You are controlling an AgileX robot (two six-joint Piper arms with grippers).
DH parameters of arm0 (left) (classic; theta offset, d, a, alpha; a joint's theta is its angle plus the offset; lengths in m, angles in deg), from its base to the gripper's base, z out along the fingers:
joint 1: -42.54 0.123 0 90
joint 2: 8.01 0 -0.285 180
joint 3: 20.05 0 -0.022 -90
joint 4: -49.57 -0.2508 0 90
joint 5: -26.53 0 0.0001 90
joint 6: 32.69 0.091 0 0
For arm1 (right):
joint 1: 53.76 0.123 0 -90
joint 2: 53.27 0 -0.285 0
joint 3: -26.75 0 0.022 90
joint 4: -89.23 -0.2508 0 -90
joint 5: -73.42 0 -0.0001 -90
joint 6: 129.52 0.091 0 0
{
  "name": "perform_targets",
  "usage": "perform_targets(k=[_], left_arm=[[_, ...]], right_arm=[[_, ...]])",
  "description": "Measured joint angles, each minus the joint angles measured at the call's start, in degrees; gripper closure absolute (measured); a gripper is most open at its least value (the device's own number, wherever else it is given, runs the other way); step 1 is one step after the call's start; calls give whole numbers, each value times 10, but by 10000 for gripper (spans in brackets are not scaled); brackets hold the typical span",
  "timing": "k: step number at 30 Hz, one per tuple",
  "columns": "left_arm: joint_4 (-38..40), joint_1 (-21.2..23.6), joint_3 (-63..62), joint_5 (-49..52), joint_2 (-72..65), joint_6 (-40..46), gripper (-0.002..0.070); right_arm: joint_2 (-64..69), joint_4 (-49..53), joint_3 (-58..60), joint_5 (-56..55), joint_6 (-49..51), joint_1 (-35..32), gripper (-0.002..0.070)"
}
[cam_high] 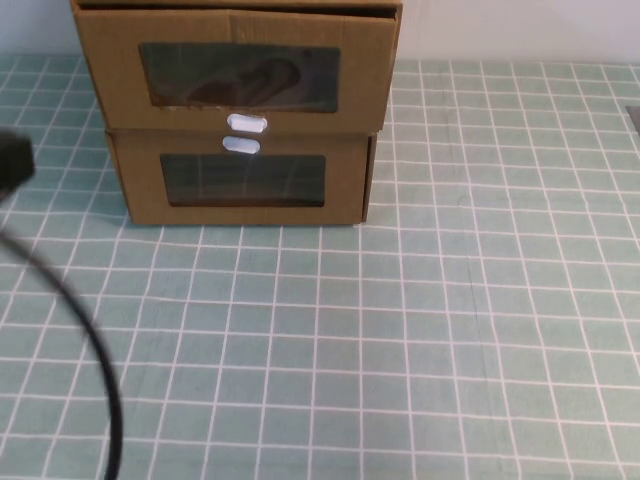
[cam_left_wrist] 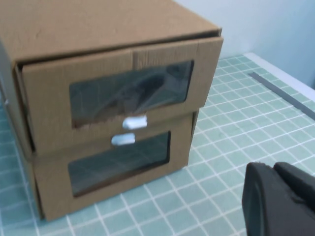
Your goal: Close the shoe box
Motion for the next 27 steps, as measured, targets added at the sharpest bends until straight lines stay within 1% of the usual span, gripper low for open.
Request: perform_targets(k=[6, 13, 19, 27], left_arm=[[0, 0, 127, -28, 132, 15, 680], [1, 0, 220, -73, 258, 23, 680], [2, 0, 264, -117, 276, 23, 680], [5, 0, 270, -123, 276, 23, 680]], right_arm=[[-128, -1, 149, -35, 0, 0, 690], [-291, -7, 284, -39, 6, 0, 690], [-368, -7, 338, -40, 8, 0, 690], [-380, -5, 341, -28, 9, 0, 690]])
